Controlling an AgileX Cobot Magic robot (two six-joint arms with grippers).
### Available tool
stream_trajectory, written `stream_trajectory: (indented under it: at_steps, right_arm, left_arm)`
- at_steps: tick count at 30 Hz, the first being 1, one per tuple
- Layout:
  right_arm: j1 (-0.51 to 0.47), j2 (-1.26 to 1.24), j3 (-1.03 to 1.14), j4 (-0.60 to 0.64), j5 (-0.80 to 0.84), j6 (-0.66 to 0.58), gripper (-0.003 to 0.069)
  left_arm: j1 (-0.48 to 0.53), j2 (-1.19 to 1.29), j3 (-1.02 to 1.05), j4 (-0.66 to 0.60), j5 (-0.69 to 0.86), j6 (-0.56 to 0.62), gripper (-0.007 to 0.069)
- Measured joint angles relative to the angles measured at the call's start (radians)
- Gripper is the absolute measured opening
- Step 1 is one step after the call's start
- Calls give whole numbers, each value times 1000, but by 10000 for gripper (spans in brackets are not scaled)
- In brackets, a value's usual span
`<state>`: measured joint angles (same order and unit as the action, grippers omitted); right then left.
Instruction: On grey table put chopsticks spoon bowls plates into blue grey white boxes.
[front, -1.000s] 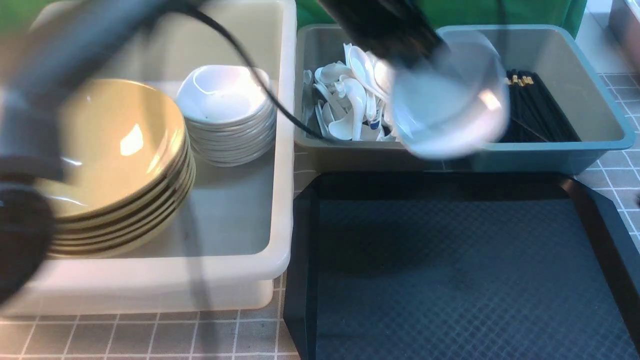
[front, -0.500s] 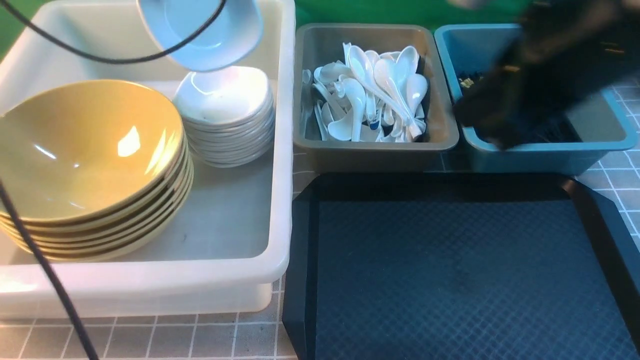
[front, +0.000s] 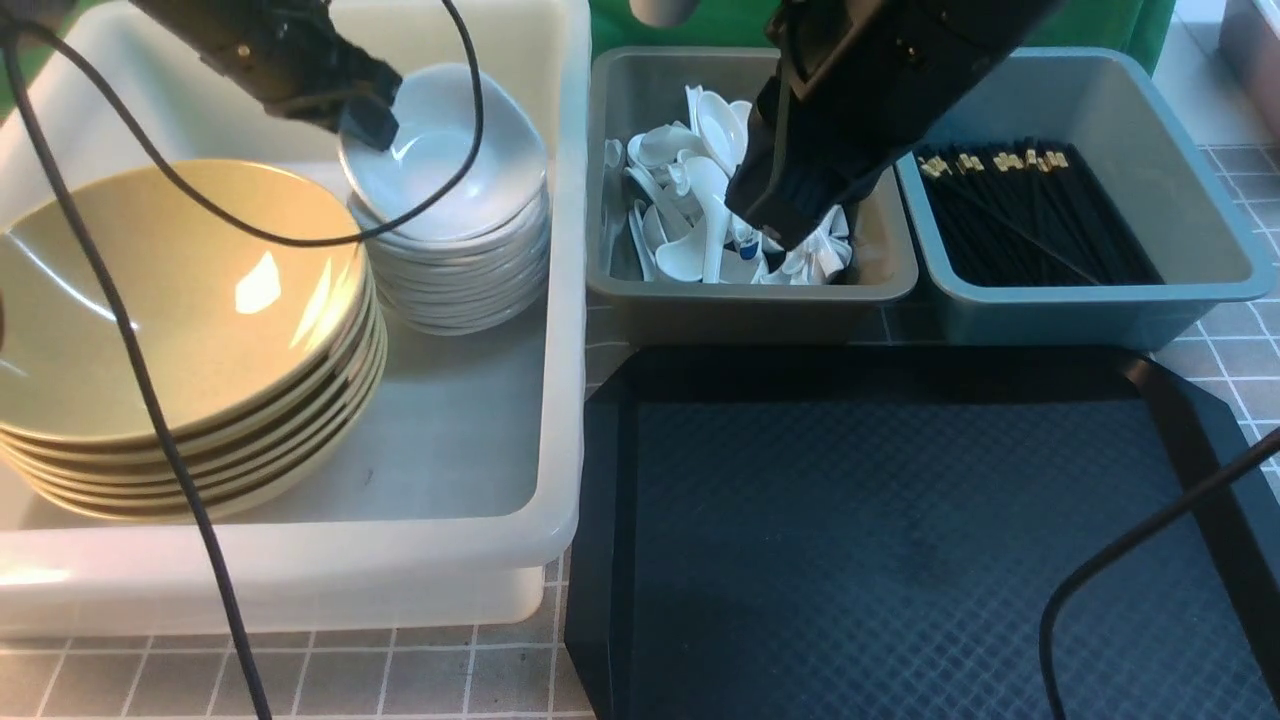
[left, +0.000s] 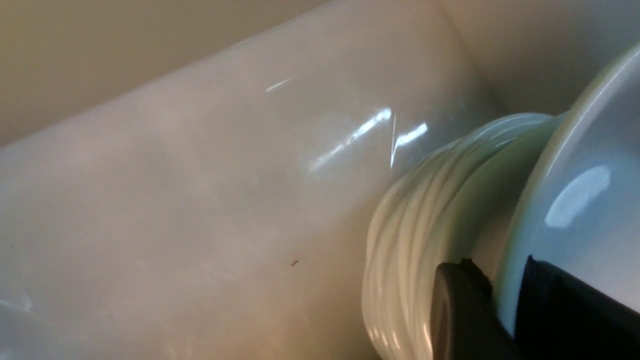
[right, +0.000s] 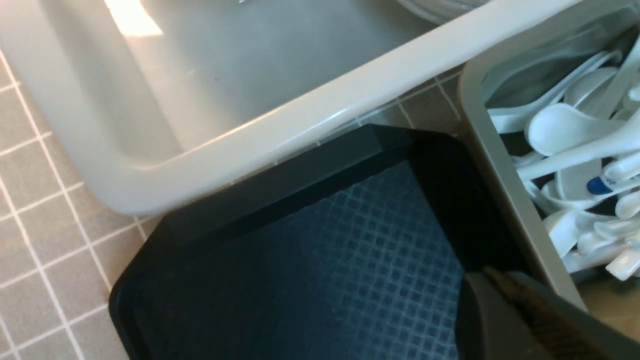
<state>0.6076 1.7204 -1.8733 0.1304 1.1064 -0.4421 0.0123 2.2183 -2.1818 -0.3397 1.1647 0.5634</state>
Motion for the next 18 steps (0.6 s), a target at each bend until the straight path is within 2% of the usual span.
stream_trajectory:
  at_steps: [1, 3, 5, 7, 9, 12, 15, 18]
  right_arm:
    - [0, 0, 0, 0, 2, 0, 18]
    - [0, 0, -5, 0, 9, 0, 18]
    - [0, 0, -5, 0, 13, 0, 18]
    - [0, 0, -5, 0, 37, 0, 20]
    - [0, -3, -6, -5, 57, 0, 20]
    - [0, -24, -6, -24, 59, 0, 22]
    - [0, -54, -6, -32, 59, 0, 23]
    - [0, -143, -5, -42, 59, 4, 25]
  left_arm:
    - [0, 0, 0, 2, 1, 1, 144]
    - [-1, 1, -6, 9, 15, 27, 281]
    - [-1, 1, -11, 9, 21, 31, 322]
    - [-1, 1, -59, 10, 57, 36, 446]
    - [-2, -2, -133, 10, 77, 11, 521]
    - [-4, -48, -192, 21, 82, -53, 552]
    - [-5, -118, -206, 35, 86, -81, 535]
    - [-19, -282, -195, 111, 91, -122, 451]
